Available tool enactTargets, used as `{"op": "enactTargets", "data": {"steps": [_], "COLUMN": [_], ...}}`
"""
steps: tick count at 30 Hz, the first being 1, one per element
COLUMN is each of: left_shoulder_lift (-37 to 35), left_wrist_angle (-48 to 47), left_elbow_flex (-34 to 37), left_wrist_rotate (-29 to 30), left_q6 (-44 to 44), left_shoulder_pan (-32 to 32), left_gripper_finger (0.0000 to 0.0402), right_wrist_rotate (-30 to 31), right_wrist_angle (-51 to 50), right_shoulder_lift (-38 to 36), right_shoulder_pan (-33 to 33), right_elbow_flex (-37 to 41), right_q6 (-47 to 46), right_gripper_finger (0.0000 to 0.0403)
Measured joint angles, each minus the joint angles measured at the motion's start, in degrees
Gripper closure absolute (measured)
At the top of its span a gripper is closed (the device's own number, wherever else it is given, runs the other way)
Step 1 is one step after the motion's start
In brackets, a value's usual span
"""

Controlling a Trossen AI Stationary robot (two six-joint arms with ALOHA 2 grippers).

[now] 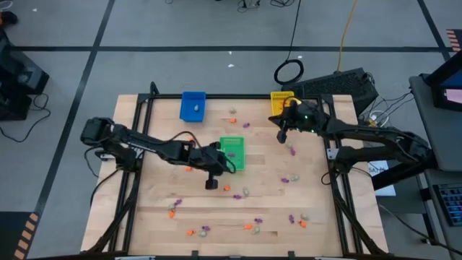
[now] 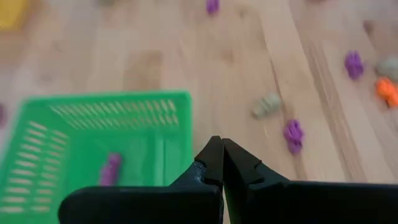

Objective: Sort Halloween decoration
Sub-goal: Put the purple skeleton toy into the green bin

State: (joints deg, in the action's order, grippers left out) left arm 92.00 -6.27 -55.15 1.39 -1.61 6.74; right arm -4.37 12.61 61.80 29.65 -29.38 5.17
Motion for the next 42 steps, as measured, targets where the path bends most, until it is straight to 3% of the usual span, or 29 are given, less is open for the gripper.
{"op": "enactTargets", "data": {"steps": [6,16,22,42], "left_shoulder_lift": [6.91,14.38,18.16,22.88], "left_wrist_angle": [-4.00,-4.94,-3.70,-0.70], "left_elbow_flex": [-6.49,-9.46,-12.19,-12.77], "left_wrist_rotate": [-4.83,-8.86,-13.77,-14.40], "left_q6": [-1.12,-1.10,-1.06,2.47], "left_shoulder_pan": [0.50,3.68,3.33,2.21], "left_gripper_finger": [0.0385,0.0281,0.0243,0.0238], "right_wrist_rotate": [3.15,6.10,6.10,6.15], "right_wrist_angle": [-0.81,-0.01,0.06,0.01], "right_shoulder_lift": [-2.34,-2.29,-2.29,-2.29], "right_shoulder_pan": [-2.51,-4.55,-4.55,-4.55], "right_elbow_flex": [0.53,0.51,0.49,0.49], "right_q6": [0.08,2.61,3.04,3.36], "right_gripper_finger": [0.0403,0.0403,0.0403,0.0403]}}
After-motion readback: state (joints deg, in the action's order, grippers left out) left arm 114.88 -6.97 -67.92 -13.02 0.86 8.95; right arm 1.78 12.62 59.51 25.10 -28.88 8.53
